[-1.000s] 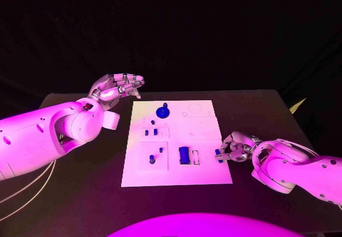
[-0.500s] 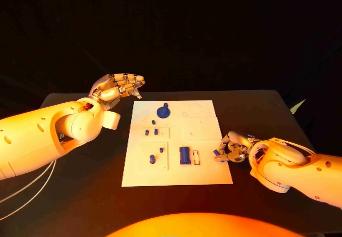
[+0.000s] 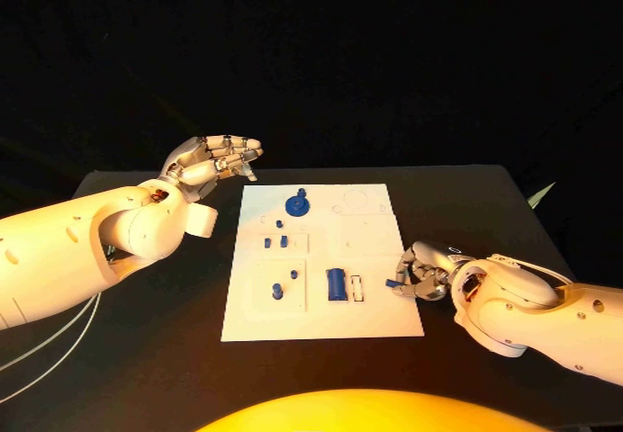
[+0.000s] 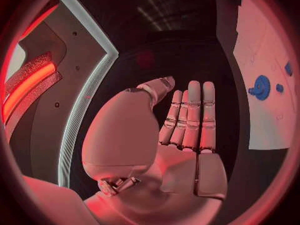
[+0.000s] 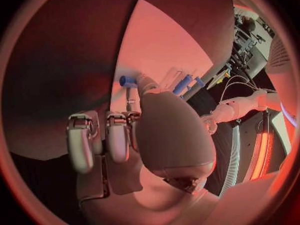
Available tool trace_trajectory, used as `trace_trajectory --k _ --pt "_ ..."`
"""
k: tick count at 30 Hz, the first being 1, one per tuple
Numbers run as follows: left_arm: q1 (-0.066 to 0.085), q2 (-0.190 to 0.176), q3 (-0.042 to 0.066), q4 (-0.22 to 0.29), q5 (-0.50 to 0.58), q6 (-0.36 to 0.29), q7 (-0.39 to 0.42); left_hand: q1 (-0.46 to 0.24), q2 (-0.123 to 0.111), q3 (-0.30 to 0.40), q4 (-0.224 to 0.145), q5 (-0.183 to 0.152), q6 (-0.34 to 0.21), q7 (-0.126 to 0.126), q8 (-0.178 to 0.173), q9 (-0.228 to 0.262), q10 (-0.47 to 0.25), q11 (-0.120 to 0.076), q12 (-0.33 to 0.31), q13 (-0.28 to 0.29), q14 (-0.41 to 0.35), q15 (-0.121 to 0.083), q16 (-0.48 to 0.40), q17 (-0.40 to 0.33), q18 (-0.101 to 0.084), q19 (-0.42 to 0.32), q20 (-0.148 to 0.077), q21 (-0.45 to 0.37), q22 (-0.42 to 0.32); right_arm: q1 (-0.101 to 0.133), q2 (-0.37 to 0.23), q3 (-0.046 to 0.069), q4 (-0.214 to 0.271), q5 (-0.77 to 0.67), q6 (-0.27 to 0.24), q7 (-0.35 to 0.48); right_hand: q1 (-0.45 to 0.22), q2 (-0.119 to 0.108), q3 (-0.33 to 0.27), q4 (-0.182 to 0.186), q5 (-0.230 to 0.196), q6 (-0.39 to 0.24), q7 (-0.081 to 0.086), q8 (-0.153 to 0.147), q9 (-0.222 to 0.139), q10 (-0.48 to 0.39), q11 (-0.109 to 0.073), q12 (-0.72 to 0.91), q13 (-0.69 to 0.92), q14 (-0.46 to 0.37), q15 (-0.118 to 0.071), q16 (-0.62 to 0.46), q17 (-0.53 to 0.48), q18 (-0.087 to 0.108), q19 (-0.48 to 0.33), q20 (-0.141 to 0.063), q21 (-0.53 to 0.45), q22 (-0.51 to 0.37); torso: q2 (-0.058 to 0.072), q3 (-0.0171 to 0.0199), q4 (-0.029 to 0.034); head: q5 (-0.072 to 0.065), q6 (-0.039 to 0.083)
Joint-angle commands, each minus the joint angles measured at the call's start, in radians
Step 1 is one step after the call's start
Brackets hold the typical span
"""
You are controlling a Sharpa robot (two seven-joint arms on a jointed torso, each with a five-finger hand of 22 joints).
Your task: Assemble the parts on the task board
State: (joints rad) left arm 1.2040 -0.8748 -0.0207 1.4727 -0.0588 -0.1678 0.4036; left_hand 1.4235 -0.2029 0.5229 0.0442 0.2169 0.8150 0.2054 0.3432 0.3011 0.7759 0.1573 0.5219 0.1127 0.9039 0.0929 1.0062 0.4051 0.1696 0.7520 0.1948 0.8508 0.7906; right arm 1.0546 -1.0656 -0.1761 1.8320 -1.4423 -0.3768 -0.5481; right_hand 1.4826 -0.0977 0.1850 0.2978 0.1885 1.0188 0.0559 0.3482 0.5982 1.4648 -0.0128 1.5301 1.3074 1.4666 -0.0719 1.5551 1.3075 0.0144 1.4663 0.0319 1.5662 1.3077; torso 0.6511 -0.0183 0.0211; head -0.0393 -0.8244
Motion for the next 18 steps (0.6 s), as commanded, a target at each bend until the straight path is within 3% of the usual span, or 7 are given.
trace_trajectory --k 1,8,10,15,18 --pt "0.001 0.001 0.001 0.002 0.002 0.016 0.008 -0.005 0.002 0.001 0.007 -0.003 -0.004 0.002 0.006 -0.001 0.008 0.002 -0.004 -0.002 -0.005 -0.002 0.005 -0.001 0.013 0.003 -0.003 -0.005 -0.001 -0.006 -0.01 -0.007 0.003 0.053 -0.004 -0.039 -0.007 -0.009 0.065 -0.029 0.018 0.006 0.0 0.003 0.009 0.089 -0.006 0.004 0.243 0.097 -0.01 0.004 0.229 -0.014 0.104 -0.007 0.005 0.263 0.0 -0.0005 -0.001 0.0 0.001" --pt "0.001 0.001 0.0 0.003 0.002 0.014 0.008 -0.005 0.002 0.001 0.007 -0.003 -0.004 0.002 0.006 -0.001 0.008 0.002 -0.004 -0.002 -0.005 -0.002 0.005 -0.001 0.013 0.003 -0.003 -0.005 -0.001 0.018 -0.025 -0.007 0.04 0.15 -0.048 -0.019 -0.055 -0.027 0.181 -0.046 0.039 -0.002 0.0 0.005 0.038 0.09 -0.005 0.005 0.244 0.097 -0.01 0.004 0.23 -0.014 0.104 -0.007 0.005 0.263 0.0 -0.0005 -0.001 -0.001 0.004" --pt "0.001 0.001 0.0 0.003 0.002 0.014 0.008 -0.005 0.002 0.001 0.007 -0.003 -0.004 0.002 0.006 -0.001 0.008 0.002 -0.004 -0.002 -0.005 -0.002 0.005 -0.001 0.013 0.003 -0.003 -0.005 -0.001 0.024 -0.025 -0.006 0.049 0.176 -0.056 -0.015 -0.059 -0.027 0.189 -0.048 0.041 -0.002 0.001 0.005 0.04 0.09 -0.006 0.005 0.244 0.098 -0.01 0.004 0.23 -0.014 0.104 -0.007 0.005 0.263 0.0 -0.0008 -0.0006 -0.002 0.004" --pt "0.001 0.001 0.0 0.004 0.002 0.013 0.008 -0.003 0.003 0.001 0.006 -0.003 -0.004 0.003 0.007 -0.001 0.008 0.002 -0.004 -0.003 -0.006 -0.003 0.006 -0.001 0.013 0.004 -0.003 -0.006 -0.001 0.031 -0.014 -0.006 0.059 0.241 -0.069 -0.006 -0.122 -0.043 0.275 -0.078 0.043 -0.011 0.003 0.01 0.069 0.091 -0.004 0.005 0.244 0.098 -0.008 0.004 0.231 -0.014 0.104 -0.006 0.005 0.263 0.001 -0.0011 0.0004 -0.004 0.001" --pt "0.001 0.001 0.0 0.004 0.002 0.013 0.008 -0.003 0.003 0.001 0.006 -0.003 -0.004 0.003 0.007 -0.001 0.008 0.002 -0.004 -0.003 -0.006 -0.003 0.006 -0.001 0.013 0.004 -0.003 -0.006 -0.001 0.033 0.0 -0.006 0.057 0.262 -0.082 -0.002 -0.145 -0.049 0.288 -0.081 0.04 -0.011 0.004 0.011 0.075 0.091 -0.003 0.006 0.245 0.098 -0.008 0.004 0.232 -0.014 0.104 -0.006 0.005 0.263 0.001 -0.001 0.0 -0.005 0.001"
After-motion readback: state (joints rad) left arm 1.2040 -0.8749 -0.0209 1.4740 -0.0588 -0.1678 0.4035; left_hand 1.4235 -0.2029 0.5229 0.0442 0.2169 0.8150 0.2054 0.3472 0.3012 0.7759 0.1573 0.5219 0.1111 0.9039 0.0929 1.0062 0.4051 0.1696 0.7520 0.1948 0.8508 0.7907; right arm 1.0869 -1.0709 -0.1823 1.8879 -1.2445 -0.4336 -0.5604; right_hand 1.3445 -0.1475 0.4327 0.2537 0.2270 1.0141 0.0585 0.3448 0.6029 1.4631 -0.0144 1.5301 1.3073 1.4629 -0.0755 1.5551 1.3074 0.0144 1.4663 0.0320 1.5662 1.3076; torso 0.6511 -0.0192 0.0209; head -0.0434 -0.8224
